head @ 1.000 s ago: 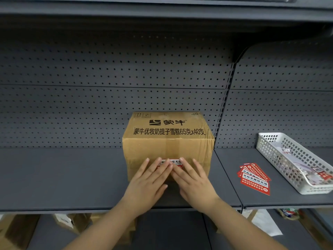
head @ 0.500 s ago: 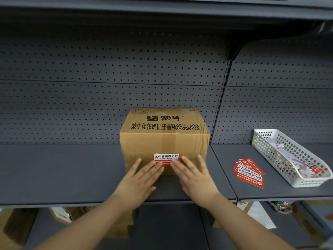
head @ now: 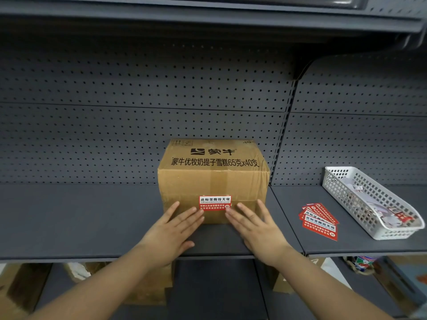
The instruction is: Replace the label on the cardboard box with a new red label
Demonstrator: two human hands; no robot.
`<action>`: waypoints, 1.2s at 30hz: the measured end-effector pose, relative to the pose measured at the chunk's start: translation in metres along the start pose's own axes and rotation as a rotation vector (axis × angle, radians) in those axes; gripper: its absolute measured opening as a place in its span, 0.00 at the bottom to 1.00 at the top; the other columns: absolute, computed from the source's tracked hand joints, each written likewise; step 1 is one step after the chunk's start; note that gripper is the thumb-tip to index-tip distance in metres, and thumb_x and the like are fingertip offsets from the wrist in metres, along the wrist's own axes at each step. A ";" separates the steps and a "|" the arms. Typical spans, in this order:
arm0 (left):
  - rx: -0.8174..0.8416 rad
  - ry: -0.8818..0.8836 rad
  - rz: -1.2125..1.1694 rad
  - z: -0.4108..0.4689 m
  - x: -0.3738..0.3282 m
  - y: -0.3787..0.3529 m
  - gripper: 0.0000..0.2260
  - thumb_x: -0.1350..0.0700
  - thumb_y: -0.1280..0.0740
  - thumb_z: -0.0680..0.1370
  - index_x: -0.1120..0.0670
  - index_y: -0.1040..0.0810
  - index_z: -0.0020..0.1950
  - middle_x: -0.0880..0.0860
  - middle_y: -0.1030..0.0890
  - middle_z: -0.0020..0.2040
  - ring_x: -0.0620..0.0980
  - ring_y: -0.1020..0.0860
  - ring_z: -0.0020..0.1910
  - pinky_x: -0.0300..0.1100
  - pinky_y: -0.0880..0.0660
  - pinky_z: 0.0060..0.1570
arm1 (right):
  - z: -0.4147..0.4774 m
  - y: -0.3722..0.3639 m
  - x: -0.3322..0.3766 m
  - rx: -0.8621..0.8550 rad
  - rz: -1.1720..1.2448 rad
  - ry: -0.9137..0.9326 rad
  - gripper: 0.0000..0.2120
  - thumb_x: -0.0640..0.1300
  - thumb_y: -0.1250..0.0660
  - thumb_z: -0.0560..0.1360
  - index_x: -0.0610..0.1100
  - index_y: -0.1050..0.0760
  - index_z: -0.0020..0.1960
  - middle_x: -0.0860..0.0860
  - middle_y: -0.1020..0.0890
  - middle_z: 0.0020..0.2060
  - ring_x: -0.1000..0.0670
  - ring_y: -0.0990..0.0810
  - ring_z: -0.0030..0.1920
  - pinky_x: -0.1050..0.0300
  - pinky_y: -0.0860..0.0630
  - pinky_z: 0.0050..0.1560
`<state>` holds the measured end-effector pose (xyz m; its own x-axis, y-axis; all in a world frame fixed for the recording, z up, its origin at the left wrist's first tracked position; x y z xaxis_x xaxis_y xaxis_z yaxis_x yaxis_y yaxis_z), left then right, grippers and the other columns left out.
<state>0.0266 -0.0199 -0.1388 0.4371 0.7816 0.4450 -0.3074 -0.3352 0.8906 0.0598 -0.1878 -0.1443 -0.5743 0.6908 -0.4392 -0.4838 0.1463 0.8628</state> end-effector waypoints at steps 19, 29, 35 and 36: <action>-0.049 0.055 -0.065 0.007 -0.005 0.010 0.32 0.39 0.55 0.79 0.56 0.49 0.77 0.53 0.47 0.78 0.51 0.50 0.77 0.58 0.57 0.73 | 0.013 0.038 0.000 -0.081 0.008 -0.016 0.29 0.51 0.45 0.77 0.46 0.46 0.76 0.51 0.41 0.76 0.47 0.43 0.76 0.36 0.50 0.70; -0.046 0.151 0.065 0.006 0.023 0.018 0.30 0.41 0.57 0.80 0.53 0.67 0.75 0.49 0.66 0.76 0.49 0.68 0.72 0.58 0.72 0.68 | 0.003 0.026 -0.032 0.014 -0.052 -0.143 0.35 0.52 0.35 0.74 0.48 0.46 0.76 0.54 0.43 0.75 0.47 0.50 0.76 0.31 0.56 0.71; -0.077 0.170 0.073 0.000 0.024 0.019 0.31 0.41 0.55 0.80 0.54 0.60 0.77 0.51 0.57 0.78 0.50 0.61 0.75 0.59 0.69 0.71 | -0.001 0.028 -0.028 0.004 0.014 -0.145 0.39 0.49 0.33 0.72 0.47 0.49 0.77 0.53 0.45 0.76 0.45 0.54 0.77 0.31 0.58 0.71; -0.110 0.192 0.044 -0.002 0.025 0.023 0.30 0.41 0.53 0.80 0.54 0.55 0.77 0.52 0.51 0.79 0.50 0.56 0.76 0.60 0.65 0.72 | -0.005 0.031 -0.024 -0.039 0.101 -0.121 0.39 0.49 0.34 0.72 0.49 0.51 0.77 0.54 0.46 0.77 0.45 0.57 0.77 0.32 0.59 0.71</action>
Point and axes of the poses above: each hand's wrist, its own z-axis towards the middle knuckle, its own y-axis out of the back of the hand, x = y × z, the point moved 9 cm from there along z, towards the middle knuckle
